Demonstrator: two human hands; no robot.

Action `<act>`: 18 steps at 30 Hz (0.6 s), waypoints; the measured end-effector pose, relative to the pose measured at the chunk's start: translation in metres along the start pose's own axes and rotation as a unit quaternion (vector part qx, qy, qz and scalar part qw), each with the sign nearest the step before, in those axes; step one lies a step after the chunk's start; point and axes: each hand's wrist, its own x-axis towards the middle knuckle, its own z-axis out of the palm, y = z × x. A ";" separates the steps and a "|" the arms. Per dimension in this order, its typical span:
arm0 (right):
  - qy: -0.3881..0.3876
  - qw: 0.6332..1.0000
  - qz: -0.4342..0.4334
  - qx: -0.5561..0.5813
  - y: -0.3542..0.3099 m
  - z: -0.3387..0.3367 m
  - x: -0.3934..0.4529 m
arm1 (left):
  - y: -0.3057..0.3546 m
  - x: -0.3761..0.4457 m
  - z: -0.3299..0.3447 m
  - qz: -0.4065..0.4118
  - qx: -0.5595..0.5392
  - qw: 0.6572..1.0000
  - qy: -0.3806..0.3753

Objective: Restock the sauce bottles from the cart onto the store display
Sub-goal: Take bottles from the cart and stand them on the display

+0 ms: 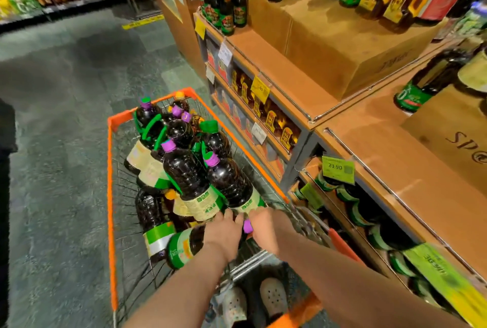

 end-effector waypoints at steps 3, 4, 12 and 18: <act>-0.006 1.000 0.001 0.020 -0.002 -0.002 0.000 | -0.002 0.008 0.004 0.008 0.000 1.000 -0.008; -0.010 0.999 0.010 0.032 -0.001 -0.003 -0.002 | -0.003 0.011 0.004 0.014 0.001 1.000 -0.008; 0.022 1.000 -0.003 0.009 -0.008 -0.001 -0.014 | -0.022 -0.004 -0.002 0.067 -0.012 0.997 0.027; 0.047 0.999 0.013 0.018 -0.042 0.007 -0.013 | -0.058 -0.040 -0.023 0.015 -0.119 0.987 0.109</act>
